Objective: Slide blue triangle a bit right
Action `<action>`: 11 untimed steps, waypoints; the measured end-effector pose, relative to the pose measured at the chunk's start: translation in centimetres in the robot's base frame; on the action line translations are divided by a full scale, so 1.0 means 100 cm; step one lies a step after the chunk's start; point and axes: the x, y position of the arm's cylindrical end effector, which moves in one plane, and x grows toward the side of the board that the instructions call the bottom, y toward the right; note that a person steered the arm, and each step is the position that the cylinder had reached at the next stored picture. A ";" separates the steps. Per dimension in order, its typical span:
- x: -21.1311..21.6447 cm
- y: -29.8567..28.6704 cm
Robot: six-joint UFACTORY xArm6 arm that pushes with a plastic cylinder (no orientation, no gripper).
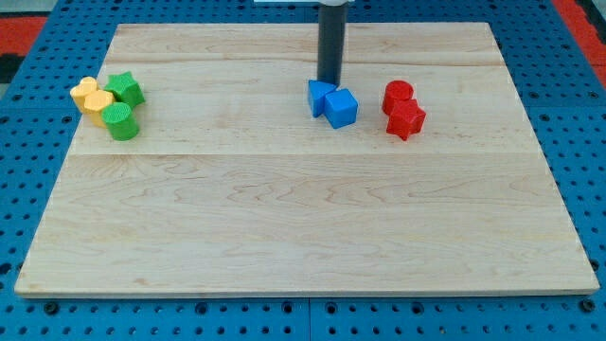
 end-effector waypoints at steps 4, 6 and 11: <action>0.046 -0.121; 0.087 -0.082; 0.094 -0.047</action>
